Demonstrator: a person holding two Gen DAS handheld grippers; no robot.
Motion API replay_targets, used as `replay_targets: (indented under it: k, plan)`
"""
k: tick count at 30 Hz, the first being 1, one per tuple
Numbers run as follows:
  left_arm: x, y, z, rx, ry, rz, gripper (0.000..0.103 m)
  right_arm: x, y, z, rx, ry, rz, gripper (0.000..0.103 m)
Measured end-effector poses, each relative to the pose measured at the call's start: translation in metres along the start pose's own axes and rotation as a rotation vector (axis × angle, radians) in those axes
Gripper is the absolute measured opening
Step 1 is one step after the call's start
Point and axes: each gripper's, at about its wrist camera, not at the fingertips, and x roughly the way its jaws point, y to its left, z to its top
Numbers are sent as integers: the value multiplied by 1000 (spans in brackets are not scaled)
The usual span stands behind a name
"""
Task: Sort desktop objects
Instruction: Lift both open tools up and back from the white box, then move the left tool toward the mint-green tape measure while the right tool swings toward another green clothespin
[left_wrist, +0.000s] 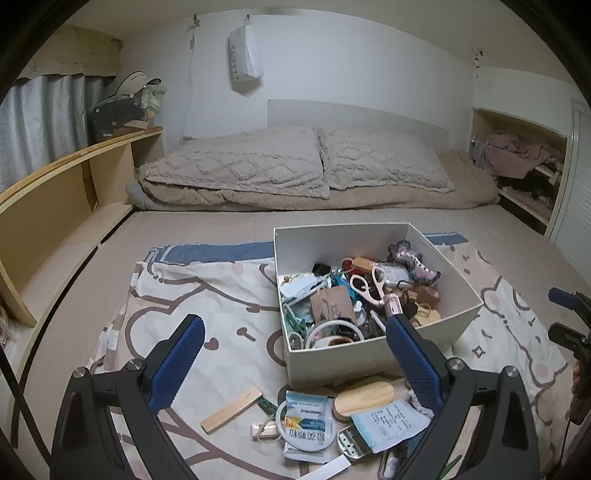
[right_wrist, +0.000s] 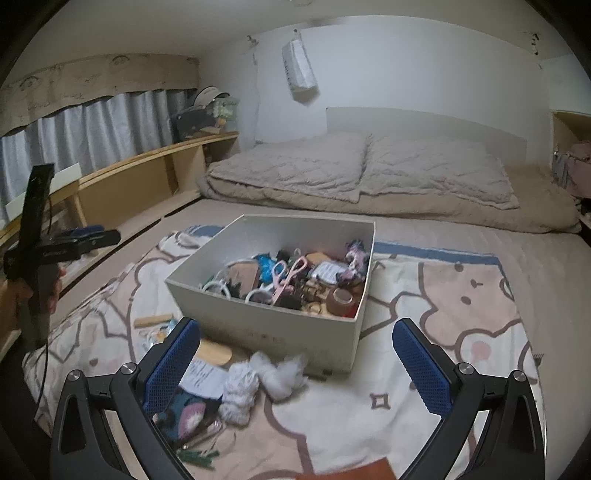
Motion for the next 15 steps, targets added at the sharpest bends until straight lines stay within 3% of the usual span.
replay_targets:
  k: [15]
  plan:
    - [2,-12,-21,96,29,-48,99,25,24,-51,-137,142,25,103]
